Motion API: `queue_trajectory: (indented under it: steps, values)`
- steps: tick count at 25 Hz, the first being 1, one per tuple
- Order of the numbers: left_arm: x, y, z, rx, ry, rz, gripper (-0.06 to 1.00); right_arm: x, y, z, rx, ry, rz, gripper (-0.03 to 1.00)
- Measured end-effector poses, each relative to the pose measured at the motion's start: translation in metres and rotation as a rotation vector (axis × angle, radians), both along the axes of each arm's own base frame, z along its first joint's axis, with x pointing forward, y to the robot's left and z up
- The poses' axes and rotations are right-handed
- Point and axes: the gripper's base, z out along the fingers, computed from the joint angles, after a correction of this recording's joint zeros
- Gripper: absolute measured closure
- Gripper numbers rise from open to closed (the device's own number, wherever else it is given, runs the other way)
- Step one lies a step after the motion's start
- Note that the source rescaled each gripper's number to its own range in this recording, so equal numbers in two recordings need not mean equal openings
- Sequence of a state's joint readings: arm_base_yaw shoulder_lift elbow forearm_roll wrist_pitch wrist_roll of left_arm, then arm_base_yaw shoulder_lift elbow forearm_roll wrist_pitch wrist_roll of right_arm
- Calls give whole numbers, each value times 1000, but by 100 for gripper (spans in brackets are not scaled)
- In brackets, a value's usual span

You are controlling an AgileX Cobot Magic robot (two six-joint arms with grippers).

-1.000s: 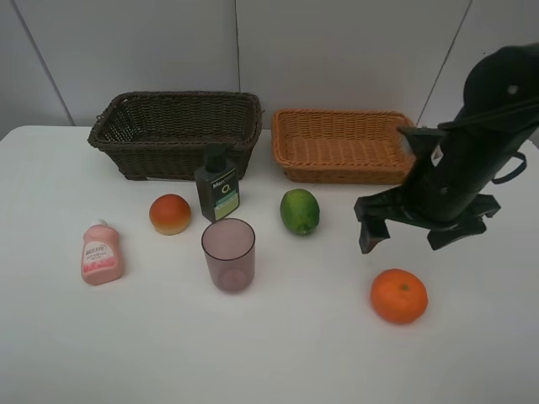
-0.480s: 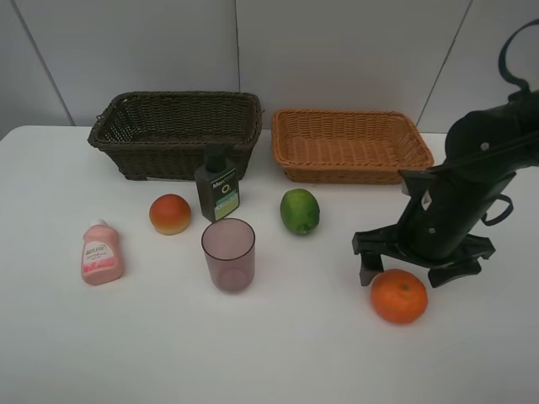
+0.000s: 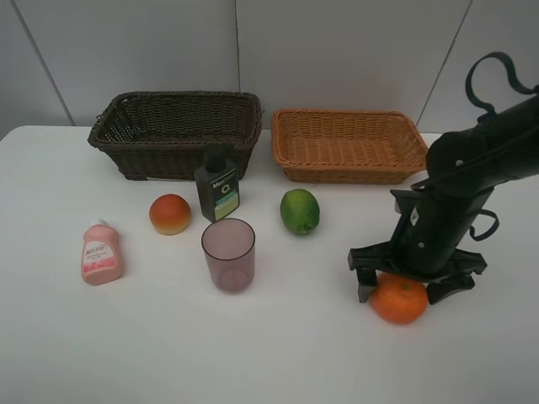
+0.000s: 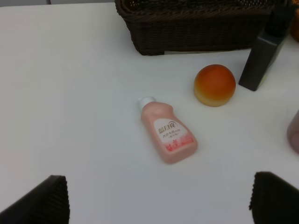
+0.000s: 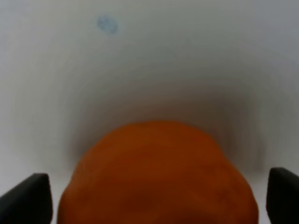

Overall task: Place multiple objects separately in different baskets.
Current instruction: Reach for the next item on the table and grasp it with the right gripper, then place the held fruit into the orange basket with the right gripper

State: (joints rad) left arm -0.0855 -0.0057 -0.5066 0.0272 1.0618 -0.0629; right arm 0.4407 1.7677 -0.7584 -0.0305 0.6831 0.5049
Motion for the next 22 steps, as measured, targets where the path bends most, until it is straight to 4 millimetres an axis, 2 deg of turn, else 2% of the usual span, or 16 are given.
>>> queue_trajectory:
  steps: [6,8,9,10,11,12,22]
  values:
    - [0,0,0,0,0,0,-6,0,0,-7,-9,21,-1,0]
    - [0,0,0,0,0,0,-6,0,0,-11,-16,35,-1,6]
    - [0,0,0,0,0,0,-6,0,0,-13,-19,42,0,16]
    - [0,0,0,0,0,0,-6,0,0,-15,-23,48,3,31]
    - [0,0,0,0,0,0,-6,0,0,-15,-24,48,4,53]
    - [0,0,0,0,0,0,-6,0,0,-15,-24,49,4,68]
    - [0,0,0,0,0,0,-6,0,0,-15,-24,49,4,67]
